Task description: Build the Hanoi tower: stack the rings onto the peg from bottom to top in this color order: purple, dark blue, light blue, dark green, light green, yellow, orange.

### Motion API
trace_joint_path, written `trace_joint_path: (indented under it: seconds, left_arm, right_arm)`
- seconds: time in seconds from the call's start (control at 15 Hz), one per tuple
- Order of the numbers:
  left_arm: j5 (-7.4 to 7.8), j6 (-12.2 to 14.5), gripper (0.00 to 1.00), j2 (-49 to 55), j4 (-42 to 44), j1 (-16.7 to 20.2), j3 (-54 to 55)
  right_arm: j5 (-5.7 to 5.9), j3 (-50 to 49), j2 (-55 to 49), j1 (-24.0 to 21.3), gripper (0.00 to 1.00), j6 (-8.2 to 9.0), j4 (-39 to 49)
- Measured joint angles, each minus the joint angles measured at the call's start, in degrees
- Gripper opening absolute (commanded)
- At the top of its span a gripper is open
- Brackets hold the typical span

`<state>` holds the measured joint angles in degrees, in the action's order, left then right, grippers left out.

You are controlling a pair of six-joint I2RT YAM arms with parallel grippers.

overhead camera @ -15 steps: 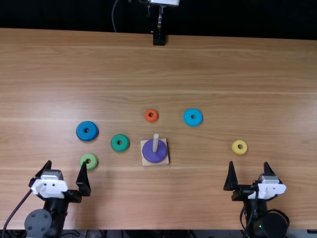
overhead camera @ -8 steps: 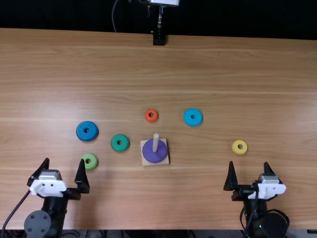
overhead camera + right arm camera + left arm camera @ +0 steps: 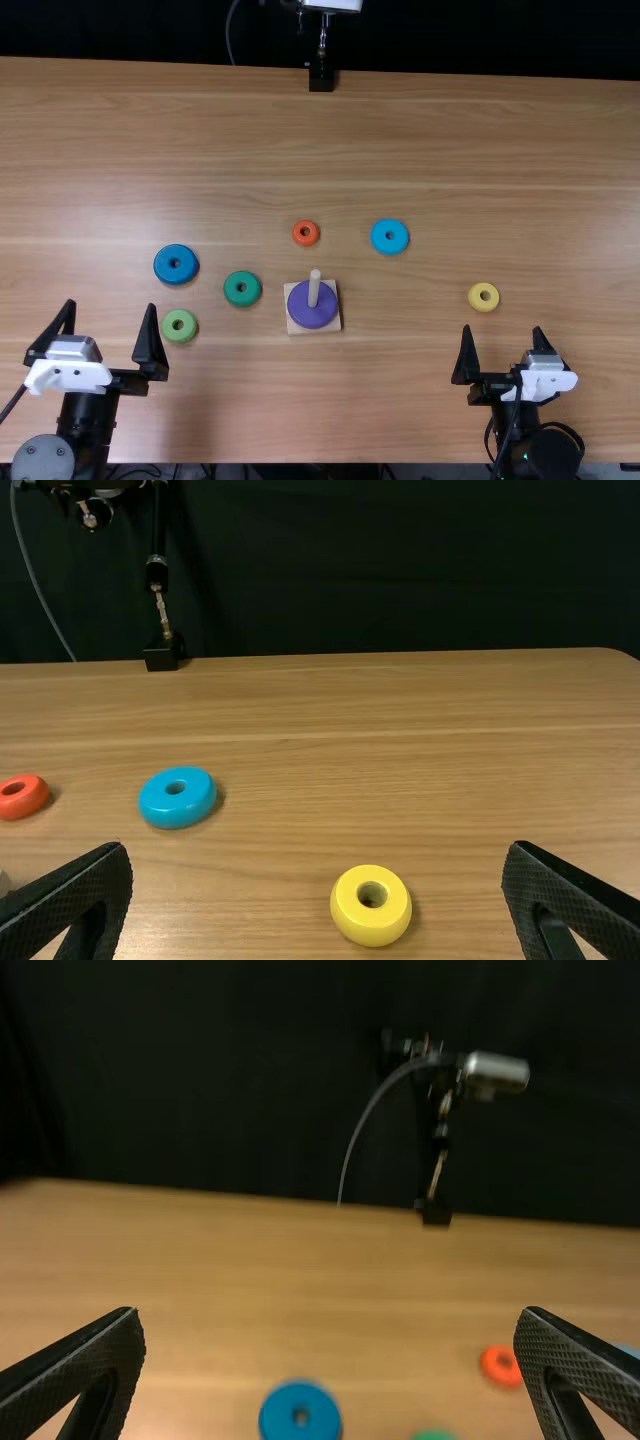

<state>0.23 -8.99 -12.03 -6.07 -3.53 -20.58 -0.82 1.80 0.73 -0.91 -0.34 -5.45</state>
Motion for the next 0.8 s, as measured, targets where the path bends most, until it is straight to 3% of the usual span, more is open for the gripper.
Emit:
trace_joint_path:
  seconds: [0.2,0.33,0.6,0.8]
  left_arm:
    - [-0.28,0.00,1.00,-1.60,-0.66,0.15,-2.58]
    - [-1.57,0.24,1.00,-4.07,-1.75,0.15,-6.58]
    - [-4.35,5.40,1.00,-9.79,-3.96,0.15,-12.39]
    - [-5.51,7.67,1.00,-18.86,-14.05,0.26,-21.70]
  right_arm:
    - [0.00,0.00,0.00,0.00,1.00,0.00,0.02]
    - [0.00,-0.02,0.00,0.00,1.00,0.02,0.00]
    - [0.00,0.00,0.00,0.00,1.00,0.00,0.02]
    - [0.00,0.00,0.00,0.00,1.00,0.00,0.00]
